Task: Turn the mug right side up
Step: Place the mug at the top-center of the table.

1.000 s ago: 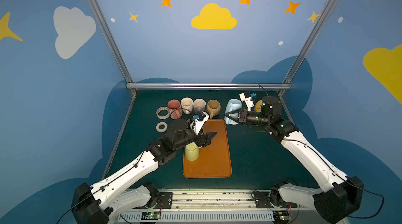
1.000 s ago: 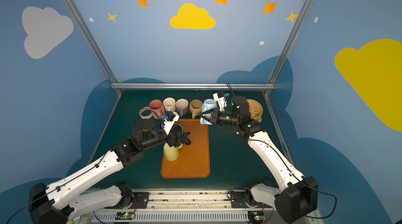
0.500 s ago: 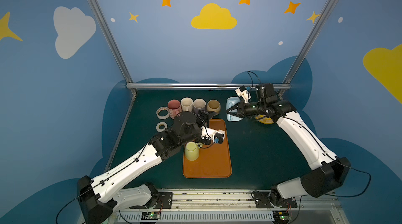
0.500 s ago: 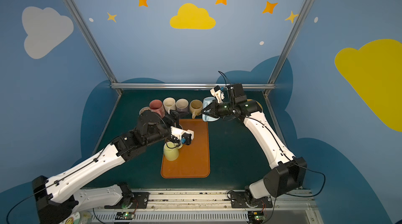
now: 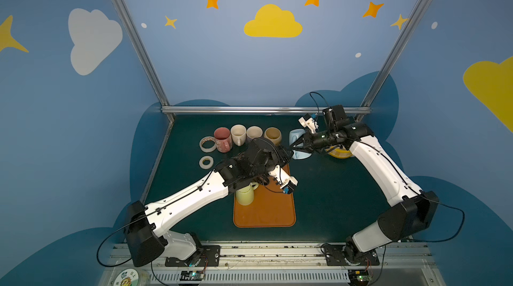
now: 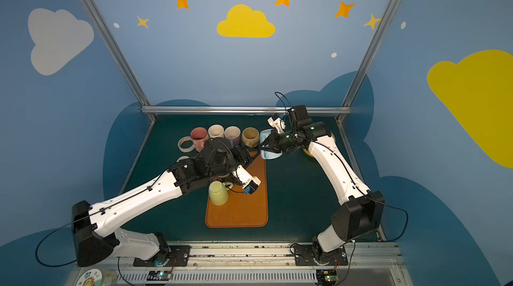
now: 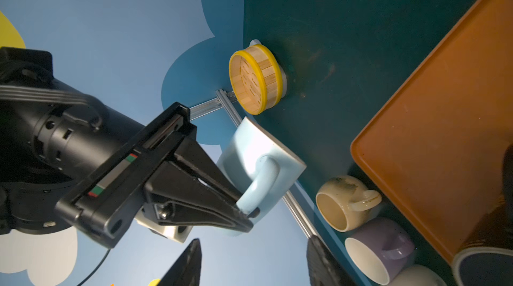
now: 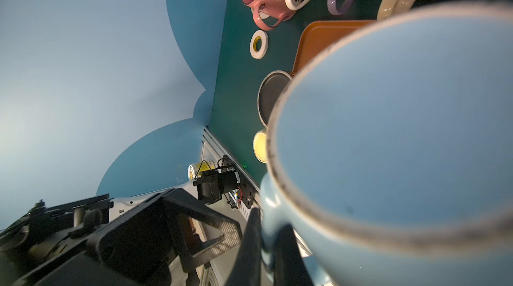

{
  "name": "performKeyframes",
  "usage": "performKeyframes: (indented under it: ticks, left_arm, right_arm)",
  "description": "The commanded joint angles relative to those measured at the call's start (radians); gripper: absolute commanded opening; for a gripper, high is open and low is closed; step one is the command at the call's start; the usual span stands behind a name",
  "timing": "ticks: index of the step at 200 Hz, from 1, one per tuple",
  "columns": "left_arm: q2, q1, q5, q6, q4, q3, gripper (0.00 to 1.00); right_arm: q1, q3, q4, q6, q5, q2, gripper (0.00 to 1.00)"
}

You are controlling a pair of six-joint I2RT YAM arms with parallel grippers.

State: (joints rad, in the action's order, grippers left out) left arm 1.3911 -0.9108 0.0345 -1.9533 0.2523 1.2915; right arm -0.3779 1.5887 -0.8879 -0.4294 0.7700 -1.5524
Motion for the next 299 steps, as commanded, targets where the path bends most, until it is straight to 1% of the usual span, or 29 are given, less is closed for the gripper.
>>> performKeyframes:
  ticks: [1,20,44,57,93,129,179,246,299]
  left_arm:
    - [0.034,-0.016,-0.002,-0.091,0.044,0.043,0.62]
    - [0.056,-0.033,-0.008,-0.108,0.071,0.058,0.61]
    - [0.084,-0.041,-0.019,-0.114,0.086,0.068,0.54]
    - [0.102,-0.042,-0.029,-0.118,0.086,0.072,0.53]
    - [0.158,-0.043,-0.076,-0.117,0.017,0.072,0.5]
    - [0.197,-0.044,-0.112,-0.106,-0.045,0.079,0.49]
    - [0.215,-0.047,-0.159,-0.101,-0.055,0.107,0.47]
    - [0.215,-0.046,-0.182,-0.102,-0.057,0.102,0.34]
    - [0.241,-0.054,-0.21,-0.098,-0.074,0.098,0.19]
  right_arm:
    - [0.016,0.031,0.04,0.016,0.047,0.001,0.0]
    - [0.023,0.02,0.069,-0.009,0.064,-0.003,0.0]
    - [0.035,0.011,0.106,-0.04,0.084,-0.003,0.0]
    - [0.037,0.01,0.113,-0.051,0.087,-0.005,0.0]
    - [0.034,-0.013,0.14,-0.075,0.091,0.008,0.0]
    - [0.024,-0.03,0.141,-0.07,0.077,0.023,0.0]
    - [-0.002,-0.037,0.121,-0.048,0.038,0.022,0.0]
    - [-0.023,-0.049,0.119,-0.037,0.023,0.035,0.0]
    - [-0.035,-0.069,0.134,-0.035,0.039,0.045,0.0]
